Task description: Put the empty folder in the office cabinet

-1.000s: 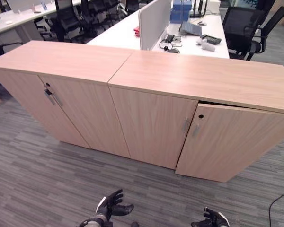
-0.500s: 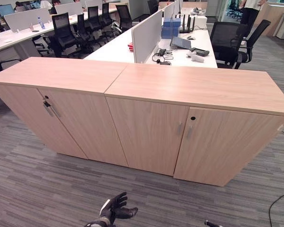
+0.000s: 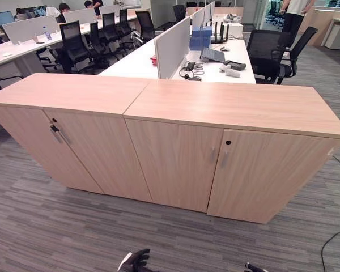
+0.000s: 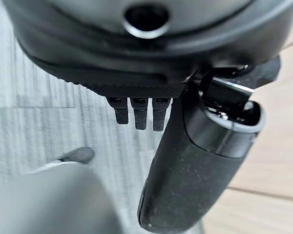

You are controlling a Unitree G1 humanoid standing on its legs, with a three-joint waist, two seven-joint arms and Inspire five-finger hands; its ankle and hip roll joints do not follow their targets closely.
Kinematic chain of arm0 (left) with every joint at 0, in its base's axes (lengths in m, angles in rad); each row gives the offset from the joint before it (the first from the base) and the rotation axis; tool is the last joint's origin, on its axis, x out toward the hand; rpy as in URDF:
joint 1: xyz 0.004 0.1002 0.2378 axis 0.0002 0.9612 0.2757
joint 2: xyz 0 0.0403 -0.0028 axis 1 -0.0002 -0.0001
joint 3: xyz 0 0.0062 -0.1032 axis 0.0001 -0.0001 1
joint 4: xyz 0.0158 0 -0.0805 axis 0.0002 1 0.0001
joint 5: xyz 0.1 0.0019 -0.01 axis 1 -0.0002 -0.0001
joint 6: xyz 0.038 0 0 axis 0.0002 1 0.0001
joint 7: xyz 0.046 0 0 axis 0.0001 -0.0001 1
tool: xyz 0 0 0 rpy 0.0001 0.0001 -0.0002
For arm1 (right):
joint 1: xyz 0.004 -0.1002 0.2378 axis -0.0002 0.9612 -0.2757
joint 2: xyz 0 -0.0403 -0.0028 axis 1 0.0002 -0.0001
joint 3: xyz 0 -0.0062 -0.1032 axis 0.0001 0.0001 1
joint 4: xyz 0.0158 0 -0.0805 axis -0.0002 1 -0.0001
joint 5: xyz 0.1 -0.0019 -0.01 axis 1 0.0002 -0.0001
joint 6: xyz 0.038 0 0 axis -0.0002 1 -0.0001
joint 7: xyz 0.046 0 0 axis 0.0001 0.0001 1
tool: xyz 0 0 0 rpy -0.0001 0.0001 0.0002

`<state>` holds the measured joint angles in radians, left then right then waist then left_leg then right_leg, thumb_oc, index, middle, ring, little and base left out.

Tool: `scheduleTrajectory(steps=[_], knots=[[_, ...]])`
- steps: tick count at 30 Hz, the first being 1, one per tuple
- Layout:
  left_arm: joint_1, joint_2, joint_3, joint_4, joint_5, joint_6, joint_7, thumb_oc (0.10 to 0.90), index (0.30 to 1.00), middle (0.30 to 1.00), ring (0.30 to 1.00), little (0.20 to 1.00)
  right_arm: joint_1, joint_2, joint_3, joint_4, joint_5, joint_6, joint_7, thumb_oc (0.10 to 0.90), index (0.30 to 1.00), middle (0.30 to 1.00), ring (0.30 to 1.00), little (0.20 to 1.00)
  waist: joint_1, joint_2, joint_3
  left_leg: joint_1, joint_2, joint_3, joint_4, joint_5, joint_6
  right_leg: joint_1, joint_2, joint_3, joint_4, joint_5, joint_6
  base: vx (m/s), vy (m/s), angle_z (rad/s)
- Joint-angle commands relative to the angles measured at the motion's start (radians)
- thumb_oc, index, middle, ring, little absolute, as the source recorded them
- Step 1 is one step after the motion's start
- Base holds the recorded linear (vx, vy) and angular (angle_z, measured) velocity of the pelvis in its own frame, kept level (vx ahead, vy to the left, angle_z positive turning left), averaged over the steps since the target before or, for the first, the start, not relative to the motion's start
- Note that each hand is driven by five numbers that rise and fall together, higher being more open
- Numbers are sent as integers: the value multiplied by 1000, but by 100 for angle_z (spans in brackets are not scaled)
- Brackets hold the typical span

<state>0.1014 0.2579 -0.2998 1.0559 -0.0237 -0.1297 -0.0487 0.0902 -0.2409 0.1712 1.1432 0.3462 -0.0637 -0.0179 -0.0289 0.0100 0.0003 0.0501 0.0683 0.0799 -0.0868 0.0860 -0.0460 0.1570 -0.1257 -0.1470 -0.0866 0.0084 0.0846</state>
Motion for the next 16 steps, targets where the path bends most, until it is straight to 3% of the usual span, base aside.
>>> scheduleTrajectory(steps=[1,10,16], knots=[[-124,15,5,12,49,-46,31,800,900,900,900,900,-125,-16,-57,12,87,-65,6,800,900,900,900,900,21,6,37,106,-2,55,0,-143,-21,-30,-56,54,6,-4,91,0,0,0],[-127,26,-1,23,45,-42,41,800,900,900,900,900,-155,-22,-58,-95,176,-89,7,800,900,900,900,900,28,-1,29,114,0,66,0,-146,-24,-29,-56,59,2,1,94,10,3,-5],[-130,26,10,13,29,-42,42,800,900,900,900,900,-154,-23,-42,-89,149,-84,6,800,900,900,900,900,33,-6,26,116,3,61,0,-147,-26,-23,-55,54,0,-1,92,0,0,0]])
